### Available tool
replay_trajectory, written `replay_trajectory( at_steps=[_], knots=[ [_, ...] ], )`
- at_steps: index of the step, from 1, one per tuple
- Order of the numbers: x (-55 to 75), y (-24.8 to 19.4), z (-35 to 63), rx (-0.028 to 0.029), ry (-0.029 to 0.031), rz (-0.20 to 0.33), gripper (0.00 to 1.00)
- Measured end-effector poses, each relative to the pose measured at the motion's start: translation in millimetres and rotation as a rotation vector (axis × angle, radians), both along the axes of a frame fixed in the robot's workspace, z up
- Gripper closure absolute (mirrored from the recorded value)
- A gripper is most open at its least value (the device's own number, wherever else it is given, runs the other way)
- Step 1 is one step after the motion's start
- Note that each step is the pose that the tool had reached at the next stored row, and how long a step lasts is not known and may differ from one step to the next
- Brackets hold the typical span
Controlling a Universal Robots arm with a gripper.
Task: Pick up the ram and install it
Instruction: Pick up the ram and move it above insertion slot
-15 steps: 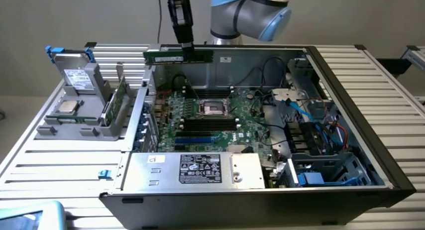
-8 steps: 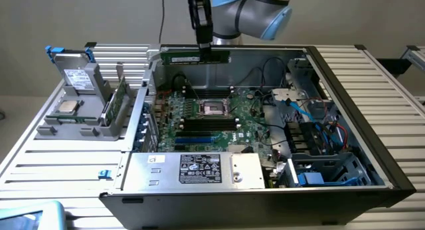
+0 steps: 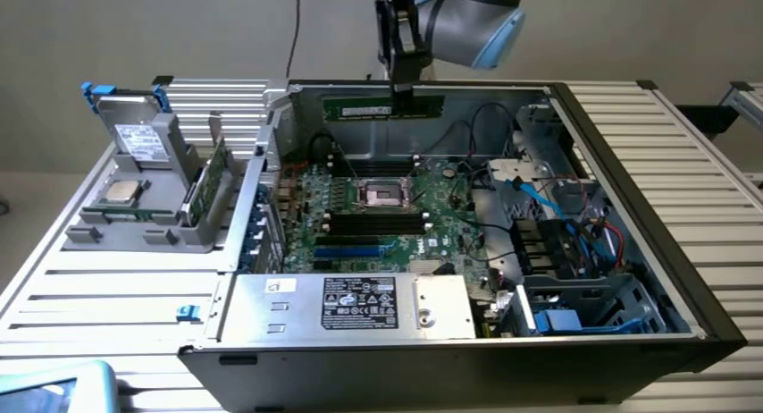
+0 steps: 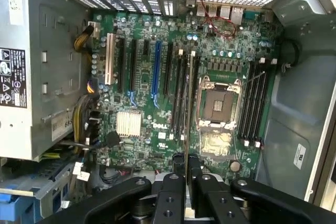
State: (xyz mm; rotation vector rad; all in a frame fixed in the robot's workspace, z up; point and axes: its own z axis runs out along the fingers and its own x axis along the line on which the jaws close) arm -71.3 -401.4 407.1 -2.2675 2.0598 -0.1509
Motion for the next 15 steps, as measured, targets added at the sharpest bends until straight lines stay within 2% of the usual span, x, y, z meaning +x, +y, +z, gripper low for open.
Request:
replay_trajectory(
  at_steps=[7, 9, 13, 15],
  knots=[
    [9.2, 9.2, -12.5, -0.0004, 0.0021, -0.001, 0.85],
    [9.6, 12.5, -13.7, -0.0027, 0.0021, -0.001, 0.85],
    [9.5, 13.7, -14.6, -0.0047, 0.0043, -0.009, 0.85],
    [9.5, 14.7, -15.1, -0.0098, 0.0054, -0.011, 0.85]
  ],
)
